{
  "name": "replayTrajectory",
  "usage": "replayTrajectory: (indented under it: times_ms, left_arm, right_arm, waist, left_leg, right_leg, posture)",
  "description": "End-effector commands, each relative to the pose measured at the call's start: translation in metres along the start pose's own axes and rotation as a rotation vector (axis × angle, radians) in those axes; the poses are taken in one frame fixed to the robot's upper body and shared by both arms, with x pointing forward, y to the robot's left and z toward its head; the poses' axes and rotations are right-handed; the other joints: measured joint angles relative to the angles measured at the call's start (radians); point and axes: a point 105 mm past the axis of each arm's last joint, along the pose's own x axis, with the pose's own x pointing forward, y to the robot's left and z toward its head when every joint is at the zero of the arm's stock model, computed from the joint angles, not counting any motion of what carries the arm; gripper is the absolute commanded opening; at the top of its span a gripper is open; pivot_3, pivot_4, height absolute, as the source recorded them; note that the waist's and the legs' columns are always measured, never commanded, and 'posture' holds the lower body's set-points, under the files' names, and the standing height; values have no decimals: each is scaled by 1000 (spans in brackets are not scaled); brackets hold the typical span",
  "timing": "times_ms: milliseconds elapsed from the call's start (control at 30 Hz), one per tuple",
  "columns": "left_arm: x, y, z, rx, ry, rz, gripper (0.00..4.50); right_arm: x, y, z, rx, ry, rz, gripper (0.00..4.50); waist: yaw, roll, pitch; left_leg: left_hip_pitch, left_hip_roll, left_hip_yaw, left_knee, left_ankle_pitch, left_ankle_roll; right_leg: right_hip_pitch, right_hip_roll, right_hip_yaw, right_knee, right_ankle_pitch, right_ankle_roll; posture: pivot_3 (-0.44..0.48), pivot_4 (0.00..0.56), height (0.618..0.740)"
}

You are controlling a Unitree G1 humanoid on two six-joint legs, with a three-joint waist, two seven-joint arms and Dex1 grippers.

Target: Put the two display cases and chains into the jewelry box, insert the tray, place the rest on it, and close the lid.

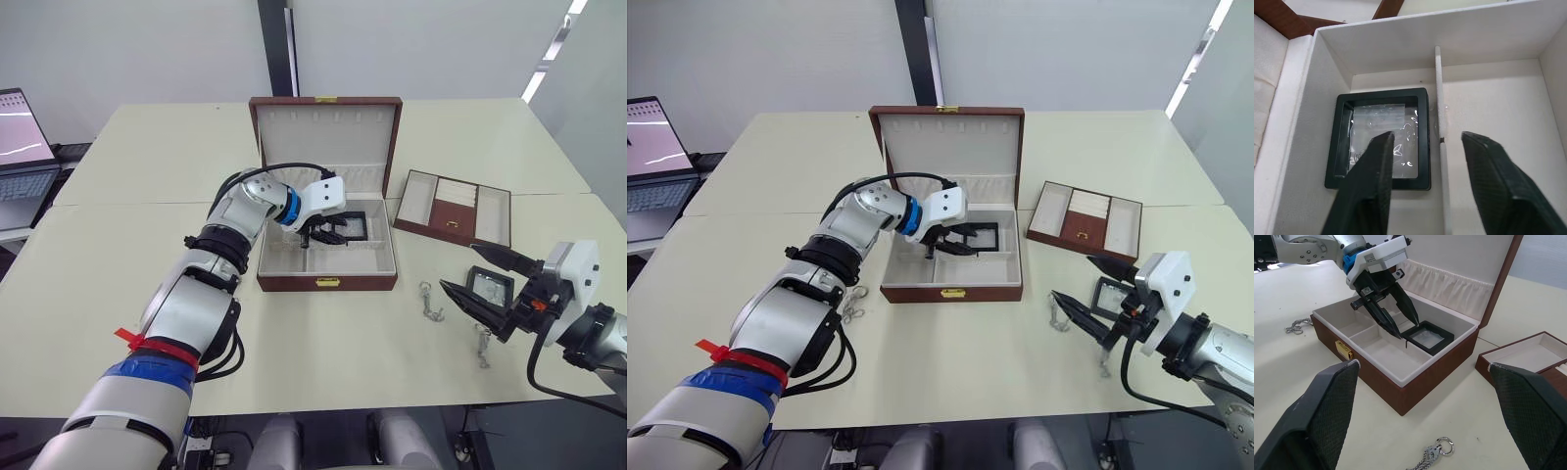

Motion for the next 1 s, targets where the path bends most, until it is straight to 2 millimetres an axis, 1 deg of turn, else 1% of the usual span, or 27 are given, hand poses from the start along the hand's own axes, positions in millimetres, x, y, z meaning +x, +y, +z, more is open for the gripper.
replayTrajectory:
  times_ms: [33, 133, 167, 233, 333, 467, 500, 567, 600, 633, 700, 733, 833, 933, 1000]
  left_arm:
    - [-6, 7, 13, 2, -47, 20, 3323]
    - [-10, 8, 18, -24, -84, 16, 4256]
    - [-13, 8, 19, -36, -102, 11, 4444]
    - [-19, 6, 23, -64, -153, -10, 4444]
    - [-35, 2, 33, -145, -281, -50, 4444]
    - [-62, -10, 27, -223, -357, -68, 4444]
    - [-72, -13, 20, -251, -367, -31, 4444]
    - [-86, -18, 12, -288, -371, 20, 4444]
    - [-99, -21, 4, -329, -379, 66, 4444]
    - [-106, -24, 0, -356, -382, 96, 4444]
    - [-127, -33, -8, -419, -395, 169, 4444]
    - [-132, -37, -9, -437, -398, 189, 4444]
    - [-162, -53, -30, -521, -356, 324, 4444]
    - [-183, -66, -43, -580, -337, 427, 4444]
    - [-198, -77, -55, -624, -310, 503, 4444]
  right_arm:
    - [-1, 3, 11, -33, -39, 6, 4500]
    - [-2, 1, 11, -31, -37, 7, 4500]
    - [-2, 1, 11, -29, -37, 8, 4500]
    - [-4, -1, 11, -24, -38, 14, 4500]
    - [-8, -7, 8, 9, -32, 14, 4500]
    - [-17, -24, 3, 73, -39, -11, 4500]
    - [-20, -32, -2, 77, -23, -33, 4500]
    - [-25, -44, -11, 76, 6, -59, 4500]
    - [-28, -51, -17, 81, 30, -69, 4500]
    - [-29, -55, -21, 84, 44, -72, 4500]
    - [-30, -65, -26, 94, 56, -83, 4500]
    - [-31, -68, -27, 96, 57, -85, 4500]
    - [-32, -83, -39, 105, 82, -111, 4500]
    - [-33, -94, -48, 111, 101, -128, 4500]
    - [-35, -103, -53, 121, 111, -143, 4500]
  waist:
    - [0, 0, 0]
    - [0, 0, 0]
    - [0, 0, 0]
    - [0, 0, 0]
    - [-2, 0, 0]
    - [-12, 0, 0]
    - [-13, 1, 0]
    - [-15, 1, 0]
    - [-14, 1, 0]
    - [-14, 1, 0]
    - [-14, 1, 0]
    - [-12, 1, -1]
    - [-10, 1, -1]
    - [-8, 1, -1]
    - [-6, 1, -1]
  left_leg:
    - [0, 0, 0, 0, 0, 0]
    - [0, 0, 0, 0, 0, 0]
    - [0, 0, 0, 0, 0, 0]
    - [0, 0, 0, 0, 0, 0]
    - [0, 0, 0, 0, 0, 0]
    - [1, 1, 0, 0, 0, 0]
    - [2, 1, 0, 0, 0, 0]
    - [2, 1, 0, -1, 0, 0]
    - [2, 1, 0, -1, 0, 0]
    - [2, 1, 0, -1, 0, 0]
    - [2, 2, 0, -1, 0, 0]
    - [2, 2, 0, -1, 0, 0]
    - [3, 2, 0, 0, 0, 0]
    - [4, 2, 1, -1, 0, 0]
    - [4, 2, 1, -1, 0, 0]
  right_leg:
    - [0, 0, 0, 0, 0, 0]
    - [0, 0, 0, 0, 0, 0]
    - [0, 0, 0, 0, 0, 0]
    - [0, 0, 0, 0, 0, 0]
    - [0, 0, 0, 0, 0, 0]
    - [0, 0, 0, 1, 0, 0]
    - [0, 0, 0, 1, 0, 0]
    - [0, 1, 1, 1, 0, 0]
    - [0, 1, 1, 1, 0, 0]
    - [0, 1, 1, 1, 0, 0]
    - [0, 1, 1, 1, 0, 0]
    - [0, 1, 1, 1, 0, 0]
    - [1, 0, 1, 1, 0, 0]
    - [2, 0, 1, 1, 0, 0]
    - [2, 0, 1, 0, 0, 0]
  posture:
    - [0, 150, 740]
    - [0, 150, 740]
    - [0, 150, 740]
    - [0, 150, 740]
    - [0, 150, 740]
    - [0, 150, 740]
    - [0, 150, 740]
    - [0, 150, 740]
    - [0, 150, 740]
    - [0, 150, 740]
    - [0, 150, 740]
    - [0, 150, 740]
    - [0, 150, 740]
    - [0, 150, 740]
    - [0, 150, 740]
